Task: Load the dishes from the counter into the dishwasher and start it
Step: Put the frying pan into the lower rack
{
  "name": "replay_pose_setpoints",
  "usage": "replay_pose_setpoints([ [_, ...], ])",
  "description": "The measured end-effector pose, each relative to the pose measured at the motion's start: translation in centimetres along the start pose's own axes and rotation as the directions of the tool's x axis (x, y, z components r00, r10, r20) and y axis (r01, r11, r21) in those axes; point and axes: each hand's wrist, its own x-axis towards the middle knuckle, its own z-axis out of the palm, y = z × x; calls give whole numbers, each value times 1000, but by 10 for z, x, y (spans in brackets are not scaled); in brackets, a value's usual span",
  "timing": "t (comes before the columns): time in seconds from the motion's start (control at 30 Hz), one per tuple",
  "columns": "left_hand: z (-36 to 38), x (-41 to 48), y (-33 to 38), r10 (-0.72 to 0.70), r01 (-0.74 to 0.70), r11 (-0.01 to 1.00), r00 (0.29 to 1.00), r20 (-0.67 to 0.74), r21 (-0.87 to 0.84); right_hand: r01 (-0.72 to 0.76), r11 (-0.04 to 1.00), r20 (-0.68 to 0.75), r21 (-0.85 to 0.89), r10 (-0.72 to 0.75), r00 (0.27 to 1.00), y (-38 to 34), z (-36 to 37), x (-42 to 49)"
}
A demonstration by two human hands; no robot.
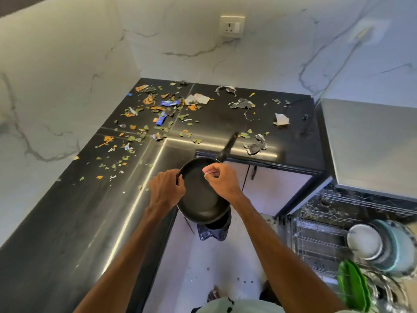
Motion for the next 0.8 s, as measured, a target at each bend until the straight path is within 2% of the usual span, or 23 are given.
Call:
replay_pose_setpoints([
  [0.1,-1,11,45,194,-195,980,981,31,44,-25,1000,-26,3,25,999,7,-35,2],
  [0.2,8,19,90,337,-342,937,939,71,77,-77,989,-43,-127,72,996,25,-68,-3],
  [0.27,17,24,118,415,-422,905,905,90,64,-119,961,-109,-249,94,990,41,-93,-10],
  [0.37,39,28,158,523,-536,842,839,147,61,-166,934,-234,-317,93,968,61,-140,-19],
  [0.4,48,29,172,548,-564,823,820,168,65,-169,922,-239,-347,88,967,67,-157,-21],
  [0.47,65,27,202,594,-618,784,775,214,62,-169,897,-158,-408,113,981,82,-189,-26],
  [0.53,84,23,236,648,-678,735,710,274,20,-200,888,-39,-414,202,979,104,-215,-30],
  [0.6,105,18,272,712,-744,668,624,320,-35,-264,858,7,-441,298,955,130,-238,-34],
  [0.7,137,10,329,752,-812,582,513,413,-51,-340,779,-17,-527,391,920,169,-278,-38],
  [0.8,168,2,386,721,-841,537,416,554,-67,-393,718,-46,-574,451,891,207,-319,-43],
])
